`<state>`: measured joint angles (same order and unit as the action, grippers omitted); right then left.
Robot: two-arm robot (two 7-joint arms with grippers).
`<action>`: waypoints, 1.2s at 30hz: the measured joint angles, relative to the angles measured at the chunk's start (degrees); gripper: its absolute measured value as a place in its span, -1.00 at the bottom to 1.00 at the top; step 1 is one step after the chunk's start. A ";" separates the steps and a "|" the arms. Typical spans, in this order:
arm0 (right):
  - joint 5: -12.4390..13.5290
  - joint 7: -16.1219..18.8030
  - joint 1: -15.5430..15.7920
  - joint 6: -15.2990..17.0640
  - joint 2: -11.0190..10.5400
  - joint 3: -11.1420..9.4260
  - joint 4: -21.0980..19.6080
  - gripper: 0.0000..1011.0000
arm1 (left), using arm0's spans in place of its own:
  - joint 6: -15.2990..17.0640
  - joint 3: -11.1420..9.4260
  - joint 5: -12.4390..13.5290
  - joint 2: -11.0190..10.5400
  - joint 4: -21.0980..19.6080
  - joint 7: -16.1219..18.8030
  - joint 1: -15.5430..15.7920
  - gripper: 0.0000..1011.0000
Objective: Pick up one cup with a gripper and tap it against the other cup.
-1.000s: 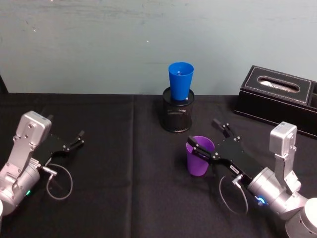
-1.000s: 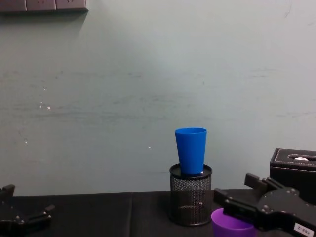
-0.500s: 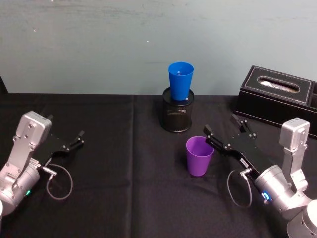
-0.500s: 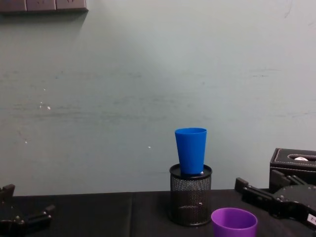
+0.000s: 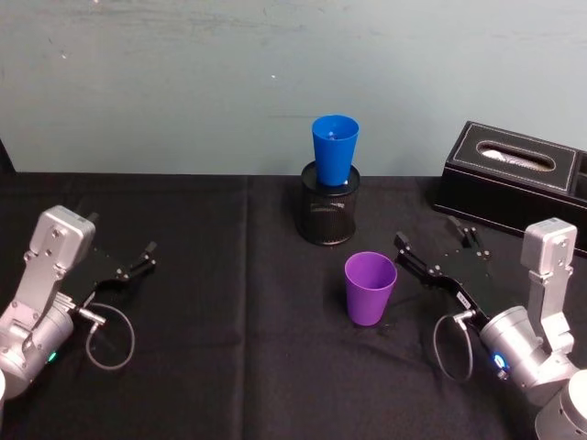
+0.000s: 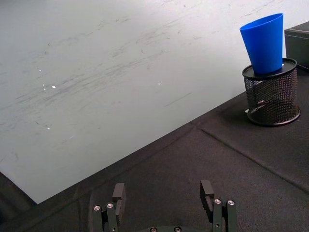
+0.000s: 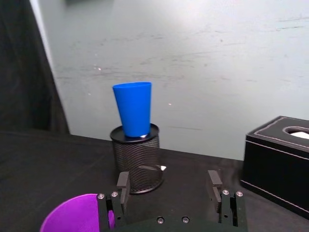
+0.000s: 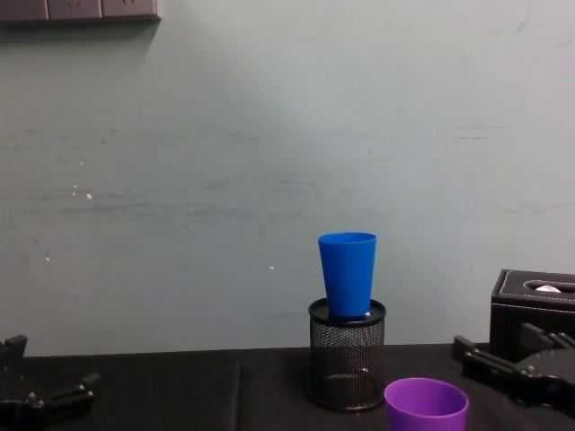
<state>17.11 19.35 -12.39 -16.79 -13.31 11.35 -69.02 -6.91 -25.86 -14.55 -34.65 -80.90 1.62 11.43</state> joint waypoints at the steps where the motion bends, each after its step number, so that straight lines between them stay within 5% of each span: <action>1: -0.21 -0.28 0.01 0.14 0.08 -0.15 0.03 0.98 | 0.00 0.00 0.00 0.00 0.00 0.00 0.00 1.00; 22: -5.79 -6.40 0.51 7.14 1.68 -2.58 0.11 0.98 | 0.00 0.00 0.00 0.00 0.00 0.00 0.00 1.00; 36: -6.54 -6.92 0.65 7.82 2.00 -3.05 0.08 0.98 | 0.00 0.00 0.00 0.00 0.00 0.00 0.00 1.00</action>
<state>10.57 12.43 -11.74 -8.97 -11.31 8.30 -68.94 -6.91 -25.86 -14.55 -34.64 -80.90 1.62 11.43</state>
